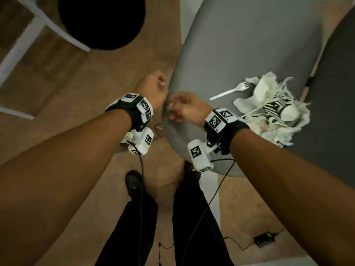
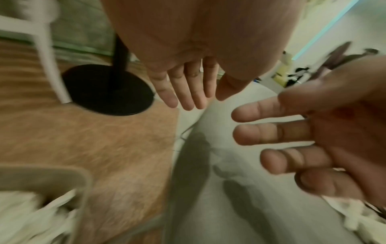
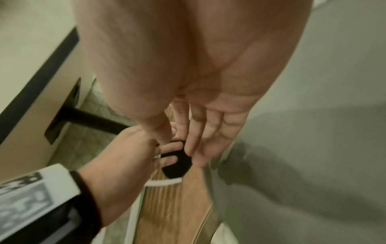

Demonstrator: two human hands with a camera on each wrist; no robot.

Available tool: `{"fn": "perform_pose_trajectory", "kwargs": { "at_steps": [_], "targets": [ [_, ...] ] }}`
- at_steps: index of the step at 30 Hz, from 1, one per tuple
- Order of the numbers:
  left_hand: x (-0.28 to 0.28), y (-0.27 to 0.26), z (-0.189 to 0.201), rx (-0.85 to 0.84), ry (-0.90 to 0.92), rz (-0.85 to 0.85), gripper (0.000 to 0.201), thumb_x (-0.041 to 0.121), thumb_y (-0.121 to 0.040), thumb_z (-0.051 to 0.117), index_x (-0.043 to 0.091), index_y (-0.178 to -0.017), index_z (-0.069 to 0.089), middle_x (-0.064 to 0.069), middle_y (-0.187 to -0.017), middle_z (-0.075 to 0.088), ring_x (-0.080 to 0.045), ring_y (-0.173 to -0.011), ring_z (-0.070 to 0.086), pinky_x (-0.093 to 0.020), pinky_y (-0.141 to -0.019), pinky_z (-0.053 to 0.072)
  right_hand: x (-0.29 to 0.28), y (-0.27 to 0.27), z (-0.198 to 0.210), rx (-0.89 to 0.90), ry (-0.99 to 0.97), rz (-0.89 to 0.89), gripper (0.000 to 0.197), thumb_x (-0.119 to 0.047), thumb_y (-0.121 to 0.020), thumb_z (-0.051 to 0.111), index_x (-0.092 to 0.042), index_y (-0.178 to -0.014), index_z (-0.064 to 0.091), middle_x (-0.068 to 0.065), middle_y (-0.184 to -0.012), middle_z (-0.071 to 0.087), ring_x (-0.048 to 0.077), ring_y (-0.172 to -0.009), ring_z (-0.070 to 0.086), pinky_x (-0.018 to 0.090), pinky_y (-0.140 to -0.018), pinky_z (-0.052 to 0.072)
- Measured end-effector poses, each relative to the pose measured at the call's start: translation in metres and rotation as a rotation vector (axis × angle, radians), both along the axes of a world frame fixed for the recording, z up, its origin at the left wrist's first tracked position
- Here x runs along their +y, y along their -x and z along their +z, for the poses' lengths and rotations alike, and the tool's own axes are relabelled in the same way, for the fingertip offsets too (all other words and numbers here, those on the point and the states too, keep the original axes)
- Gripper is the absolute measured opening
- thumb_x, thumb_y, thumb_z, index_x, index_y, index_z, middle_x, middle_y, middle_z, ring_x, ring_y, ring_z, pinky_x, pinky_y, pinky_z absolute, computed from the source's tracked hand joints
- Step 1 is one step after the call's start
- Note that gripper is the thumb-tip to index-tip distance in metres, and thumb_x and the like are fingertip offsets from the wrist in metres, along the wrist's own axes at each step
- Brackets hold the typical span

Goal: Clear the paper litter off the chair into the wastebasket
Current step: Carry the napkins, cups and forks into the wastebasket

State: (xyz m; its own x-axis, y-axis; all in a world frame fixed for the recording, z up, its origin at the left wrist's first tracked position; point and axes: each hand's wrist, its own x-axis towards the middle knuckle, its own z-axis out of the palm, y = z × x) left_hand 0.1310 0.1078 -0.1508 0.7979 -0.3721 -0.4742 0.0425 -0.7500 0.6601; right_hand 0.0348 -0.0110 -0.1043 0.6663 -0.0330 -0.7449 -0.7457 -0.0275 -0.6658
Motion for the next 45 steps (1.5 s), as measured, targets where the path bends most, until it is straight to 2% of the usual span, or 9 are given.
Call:
{"fn": "perform_pose_trajectory", "kwargs": {
  "at_steps": [3,6,9,15,21,26,34,40,45],
  "targets": [
    [-0.073,0.012,0.015,-0.092,-0.014,-0.208,0.026,0.024,-0.082,0.058,0.021,-0.108,0.059,0.0,-0.101,0.063,-0.022,-0.088,0.065,-0.031,-0.08,0.052,-0.083,0.015,0.007,-0.056,0.219,-0.031,0.017,-0.003,-0.092,0.055,-0.014,-0.103,0.06,0.016,-0.09,0.065,0.018,-0.061,0.064,0.027,-0.061,0.054],
    [-0.134,0.032,0.015,-0.183,-0.078,-0.465,0.046,0.034,-0.081,0.064,0.017,-0.123,0.054,-0.007,-0.122,0.056,-0.027,-0.115,0.053,-0.04,-0.097,0.047,-0.163,0.032,0.008,-0.063,0.646,0.183,0.026,-0.016,-0.087,0.061,-0.02,-0.113,0.063,0.006,-0.108,0.069,0.023,-0.096,0.067,0.036,-0.092,0.052],
    [-0.174,0.054,0.002,-0.239,-0.204,-0.61,0.056,0.033,-0.084,0.066,0.013,-0.132,0.048,-0.012,-0.129,0.05,-0.034,-0.122,0.045,-0.045,-0.098,0.044,-0.227,0.044,0.01,-0.029,0.891,0.267,0.057,-0.028,-0.079,0.075,-0.019,-0.131,0.055,0.01,-0.134,0.053,0.032,-0.122,0.053,0.039,-0.104,0.044],
    [-0.194,0.057,-0.018,-0.301,-0.305,-0.617,0.029,0.0,-0.088,0.048,0.005,-0.117,0.052,-0.02,-0.12,0.05,-0.04,-0.113,0.047,-0.049,-0.093,0.044,-0.272,0.045,-0.011,0.112,0.879,0.46,0.112,-0.05,-0.058,0.09,-0.018,-0.148,0.031,0.009,-0.15,0.042,0.034,-0.134,0.045,0.043,-0.108,0.041],
    [-0.188,0.05,-0.014,-0.271,-0.279,-0.461,0.025,0.004,-0.093,0.045,-0.005,-0.116,0.05,-0.028,-0.119,0.048,-0.045,-0.105,0.051,-0.05,-0.09,0.042,-0.266,0.036,-0.026,0.129,0.917,0.668,0.063,-0.047,-0.072,0.081,-0.021,-0.123,0.056,0.004,-0.12,0.065,0.031,-0.111,0.061,0.038,-0.087,0.048],
    [-0.189,0.054,-0.003,-0.197,-0.259,-0.326,0.023,0.019,-0.099,0.041,0.001,-0.113,0.044,-0.017,-0.09,0.056,-0.039,-0.08,0.056,-0.041,-0.067,0.041,-0.269,0.033,-0.02,0.014,0.84,0.478,0.041,-0.036,-0.08,0.077,-0.02,-0.114,0.063,0.006,-0.112,0.068,0.029,-0.103,0.064,0.033,-0.084,0.049],
    [-0.142,0.041,0.009,-0.159,-0.215,-0.169,0.021,0.019,-0.1,0.039,0.003,-0.113,0.043,-0.015,-0.085,0.057,-0.036,-0.074,0.057,-0.038,-0.062,0.039,-0.242,-0.007,0.012,-0.118,0.794,0.236,0.046,-0.041,-0.09,0.065,-0.013,-0.126,0.056,0.01,-0.122,0.065,0.031,-0.11,0.061,0.028,-0.081,0.042],
    [-0.04,0.026,0.016,-0.095,-0.19,0.058,0.012,0.015,-0.1,0.041,0.009,-0.108,0.047,-0.008,-0.077,0.056,-0.026,-0.063,0.052,-0.033,-0.053,0.034,-0.14,-0.042,0.018,-0.187,0.553,0.105,0.048,-0.052,-0.083,0.066,-0.02,-0.119,0.068,0.001,-0.109,0.073,0.022,-0.098,0.068,0.034,-0.092,0.052],
    [0.077,0.031,-0.008,-0.059,-0.229,0.233,0.012,0.017,-0.095,0.044,0.019,-0.1,0.054,-0.009,-0.086,0.068,-0.031,-0.072,0.061,-0.034,-0.063,0.047,-0.001,-0.059,-0.006,-0.052,0.303,0.163,0.042,-0.032,-0.07,0.066,-0.005,-0.102,0.072,0.016,-0.092,0.076,0.032,-0.072,0.069,0.041,-0.063,0.053]
  ]
}}
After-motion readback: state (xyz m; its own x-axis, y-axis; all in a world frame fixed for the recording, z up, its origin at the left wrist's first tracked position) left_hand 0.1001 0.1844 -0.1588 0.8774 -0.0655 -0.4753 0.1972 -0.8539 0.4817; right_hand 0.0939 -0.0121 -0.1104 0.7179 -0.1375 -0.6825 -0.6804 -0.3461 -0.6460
